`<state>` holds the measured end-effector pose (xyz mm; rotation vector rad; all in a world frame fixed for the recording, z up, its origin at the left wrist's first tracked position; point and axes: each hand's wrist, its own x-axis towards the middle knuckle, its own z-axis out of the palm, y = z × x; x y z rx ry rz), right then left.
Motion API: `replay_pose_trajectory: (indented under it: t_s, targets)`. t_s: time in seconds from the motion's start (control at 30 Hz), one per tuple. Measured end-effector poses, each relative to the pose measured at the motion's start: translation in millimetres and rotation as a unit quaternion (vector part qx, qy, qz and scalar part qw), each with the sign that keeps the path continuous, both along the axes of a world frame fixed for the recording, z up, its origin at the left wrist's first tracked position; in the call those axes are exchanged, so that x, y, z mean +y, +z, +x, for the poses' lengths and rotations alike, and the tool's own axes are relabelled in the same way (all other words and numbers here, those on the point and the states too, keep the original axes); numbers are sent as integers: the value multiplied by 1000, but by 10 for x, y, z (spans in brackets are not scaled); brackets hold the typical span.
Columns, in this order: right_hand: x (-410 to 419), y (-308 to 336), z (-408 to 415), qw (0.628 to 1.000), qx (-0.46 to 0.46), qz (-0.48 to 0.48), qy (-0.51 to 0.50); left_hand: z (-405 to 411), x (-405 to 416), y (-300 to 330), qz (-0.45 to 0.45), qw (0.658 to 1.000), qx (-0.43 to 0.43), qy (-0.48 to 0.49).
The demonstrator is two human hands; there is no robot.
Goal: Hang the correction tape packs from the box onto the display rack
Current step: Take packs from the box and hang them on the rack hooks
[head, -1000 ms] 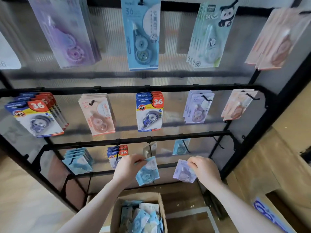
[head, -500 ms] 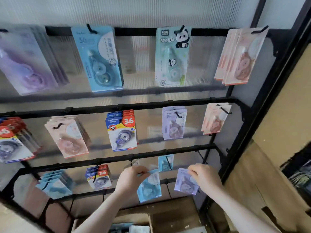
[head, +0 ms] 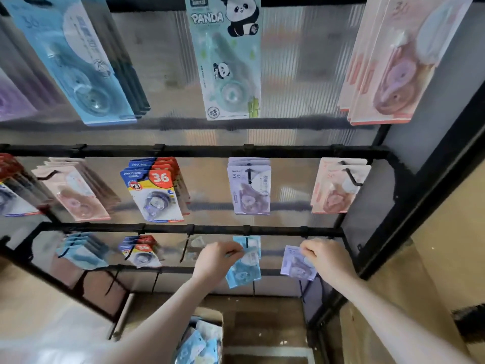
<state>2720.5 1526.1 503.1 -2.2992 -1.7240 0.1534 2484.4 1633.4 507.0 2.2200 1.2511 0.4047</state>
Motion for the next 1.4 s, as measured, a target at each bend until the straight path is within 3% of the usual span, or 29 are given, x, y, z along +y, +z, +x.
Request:
replay_pose_trajectory:
  t_s: [0.9, 1.4]
  targets:
    - [259, -426, -111, 998, 60, -11, 5, 338, 416, -849, -34, 997, 51, -37]
    - [354, -560, -79, 999, 41, -10, 23, 274, 407, -1065, -27, 995, 75, -67]
